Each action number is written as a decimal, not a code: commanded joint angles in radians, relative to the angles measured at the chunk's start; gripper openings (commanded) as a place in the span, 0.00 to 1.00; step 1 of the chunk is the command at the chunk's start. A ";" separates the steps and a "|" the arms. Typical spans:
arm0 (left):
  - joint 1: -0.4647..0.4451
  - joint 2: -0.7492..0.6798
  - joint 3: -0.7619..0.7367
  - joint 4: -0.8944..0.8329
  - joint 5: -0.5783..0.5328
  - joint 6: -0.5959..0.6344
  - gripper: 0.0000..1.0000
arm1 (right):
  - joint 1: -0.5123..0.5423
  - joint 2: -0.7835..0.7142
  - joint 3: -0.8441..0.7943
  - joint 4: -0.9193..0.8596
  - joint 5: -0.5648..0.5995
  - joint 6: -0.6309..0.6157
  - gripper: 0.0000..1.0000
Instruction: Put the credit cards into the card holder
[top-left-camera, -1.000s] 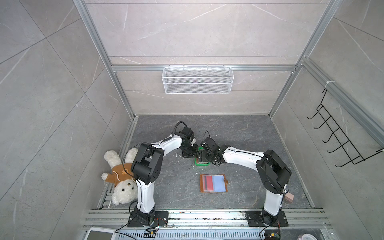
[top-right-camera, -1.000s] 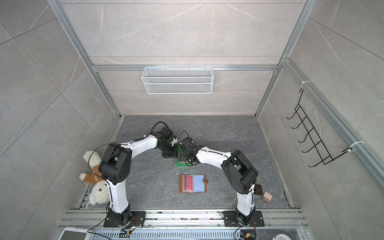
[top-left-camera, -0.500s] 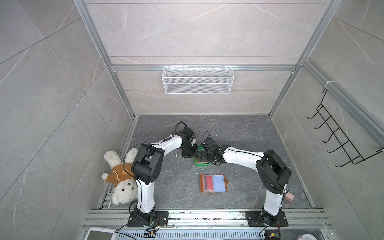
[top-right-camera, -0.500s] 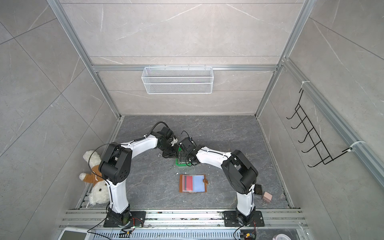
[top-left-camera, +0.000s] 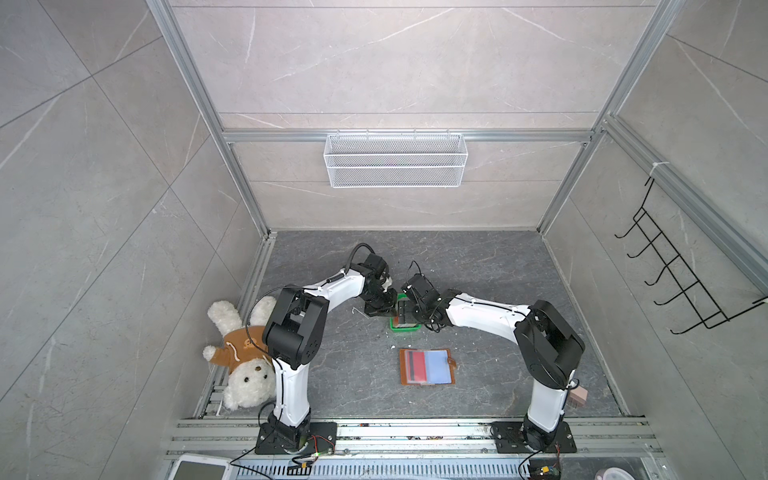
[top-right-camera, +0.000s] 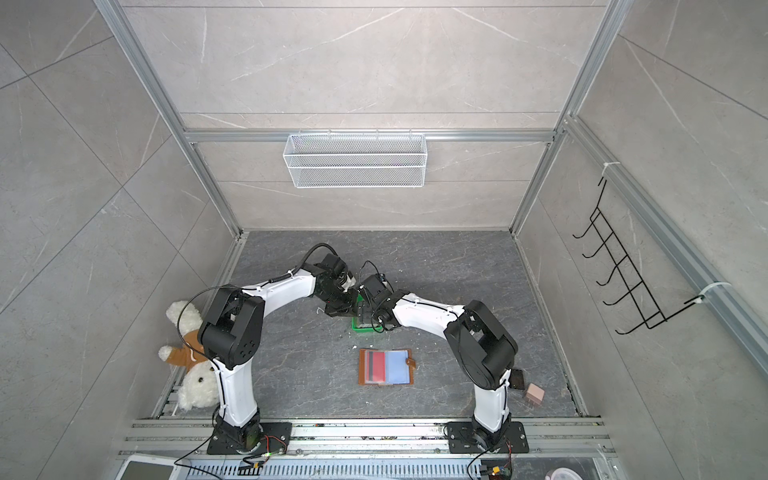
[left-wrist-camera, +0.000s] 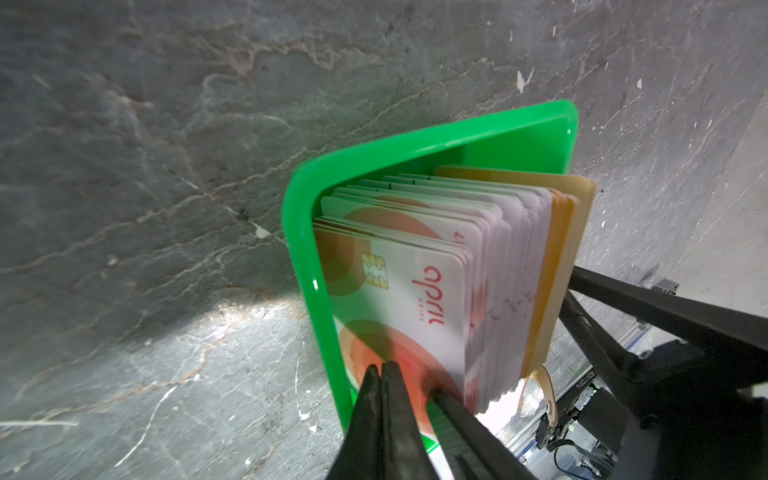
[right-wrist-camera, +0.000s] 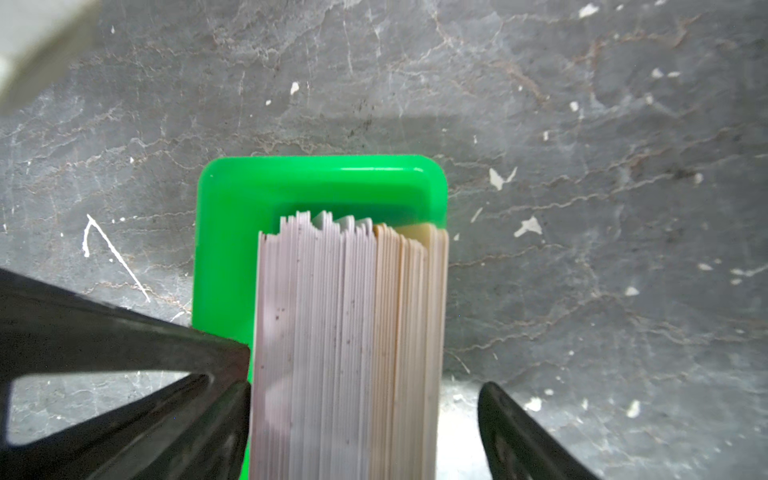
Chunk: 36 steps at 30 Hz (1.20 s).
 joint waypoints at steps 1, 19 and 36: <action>-0.002 0.013 0.028 -0.021 0.001 -0.007 0.05 | 0.000 -0.043 -0.002 -0.051 0.049 -0.004 0.85; -0.002 0.028 0.016 0.022 0.078 -0.031 0.12 | 0.002 -0.115 -0.010 -0.054 -0.011 0.002 0.84; -0.003 0.022 0.016 0.018 0.072 -0.031 0.12 | 0.010 -0.074 0.025 -0.008 -0.134 0.134 0.31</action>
